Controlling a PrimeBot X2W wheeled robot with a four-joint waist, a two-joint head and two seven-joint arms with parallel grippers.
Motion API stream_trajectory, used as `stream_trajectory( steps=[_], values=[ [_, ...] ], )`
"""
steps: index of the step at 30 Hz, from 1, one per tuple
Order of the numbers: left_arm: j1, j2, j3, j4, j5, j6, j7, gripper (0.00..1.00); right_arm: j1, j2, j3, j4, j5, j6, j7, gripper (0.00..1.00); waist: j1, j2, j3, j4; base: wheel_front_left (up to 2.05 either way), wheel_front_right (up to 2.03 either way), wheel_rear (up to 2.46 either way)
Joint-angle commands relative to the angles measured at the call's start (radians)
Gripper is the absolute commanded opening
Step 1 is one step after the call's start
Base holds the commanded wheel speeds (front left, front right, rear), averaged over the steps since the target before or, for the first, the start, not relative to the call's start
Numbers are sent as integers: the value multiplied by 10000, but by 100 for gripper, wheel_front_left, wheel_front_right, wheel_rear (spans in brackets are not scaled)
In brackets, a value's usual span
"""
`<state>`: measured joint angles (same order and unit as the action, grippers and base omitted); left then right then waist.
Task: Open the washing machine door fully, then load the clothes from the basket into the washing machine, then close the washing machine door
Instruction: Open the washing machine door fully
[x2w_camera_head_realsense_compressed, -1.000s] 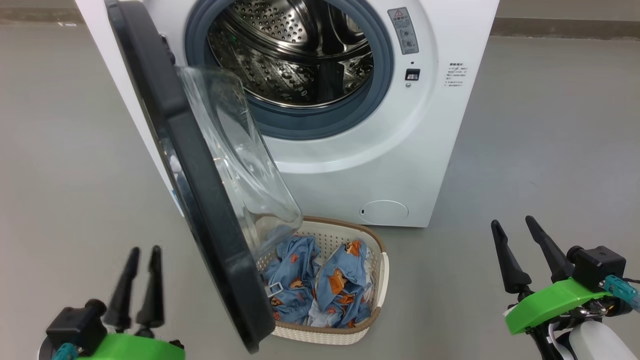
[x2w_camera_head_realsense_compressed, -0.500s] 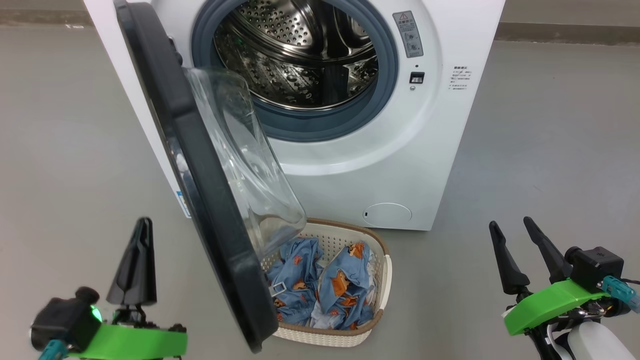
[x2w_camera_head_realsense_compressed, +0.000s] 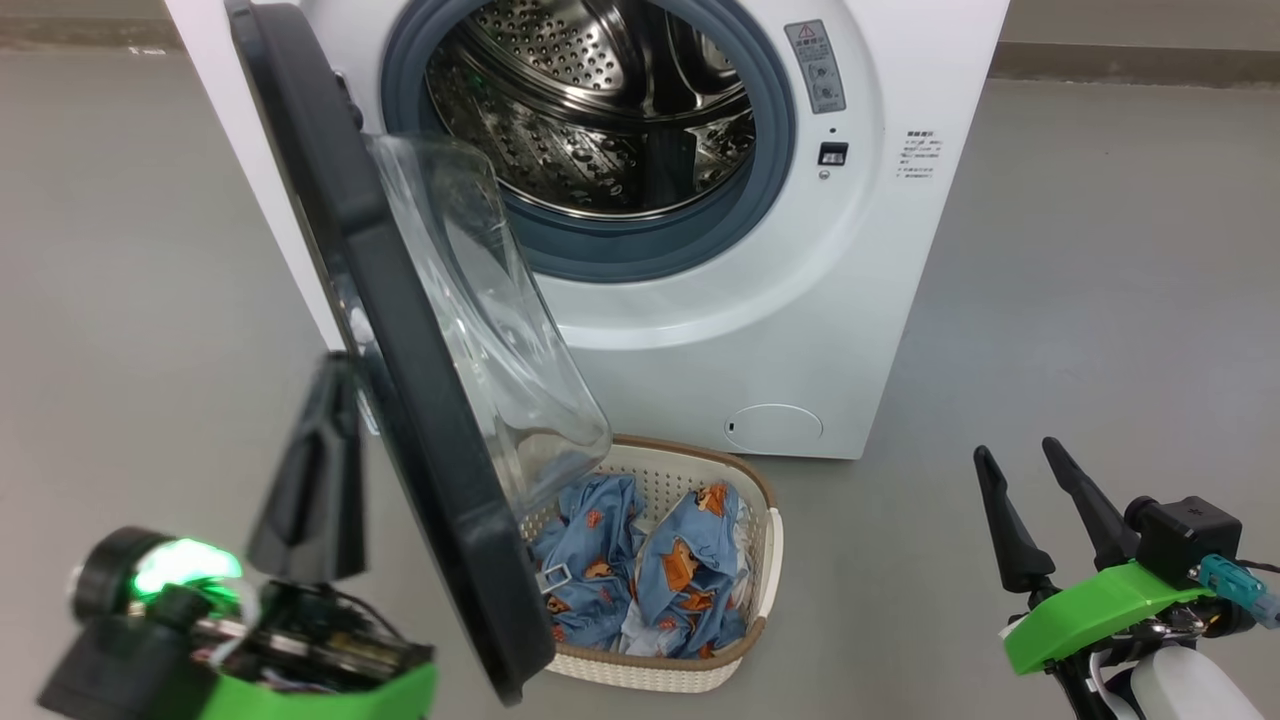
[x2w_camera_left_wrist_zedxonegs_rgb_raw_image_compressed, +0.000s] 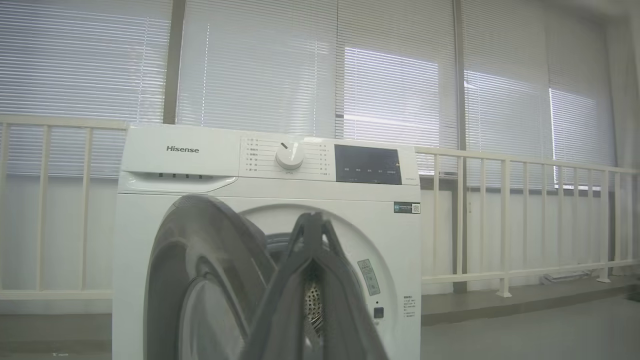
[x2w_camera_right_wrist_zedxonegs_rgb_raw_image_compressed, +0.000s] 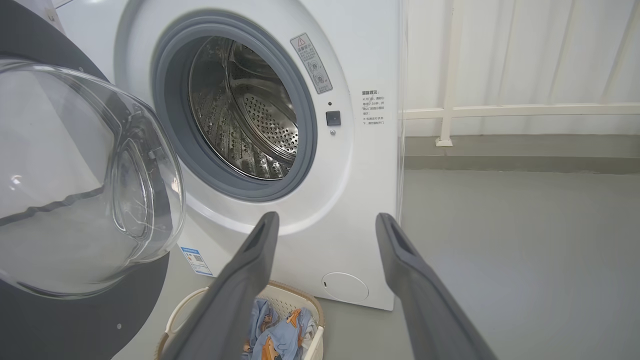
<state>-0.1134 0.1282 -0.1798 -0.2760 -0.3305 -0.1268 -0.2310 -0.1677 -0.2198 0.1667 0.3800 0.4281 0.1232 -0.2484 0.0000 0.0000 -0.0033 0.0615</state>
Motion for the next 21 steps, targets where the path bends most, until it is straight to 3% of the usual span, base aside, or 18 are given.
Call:
stream_trajectory(
  steps=[1, 10, 21],
  values=[
    [-229, 192, 83, -450, -40, -9, 106, 0, 6, -77, 221, -223, -17, 75, -134, 100, 0, 0, 7, -13, 0, 0, 0],
    [-230, 532, -1012, -1103, -339, -28, 742, 0, -26, -52, 217, -240, 32, 75, -134, 100, 0, 0, 89, -66, 0, 0, 0],
    [8, 654, -2092, -440, -1221, -34, 1617, 0, -72, 3, 163, -309, 57, 75, -134, 100, 0, 0, 159, -162, 0, 0, 0]
  ],
)
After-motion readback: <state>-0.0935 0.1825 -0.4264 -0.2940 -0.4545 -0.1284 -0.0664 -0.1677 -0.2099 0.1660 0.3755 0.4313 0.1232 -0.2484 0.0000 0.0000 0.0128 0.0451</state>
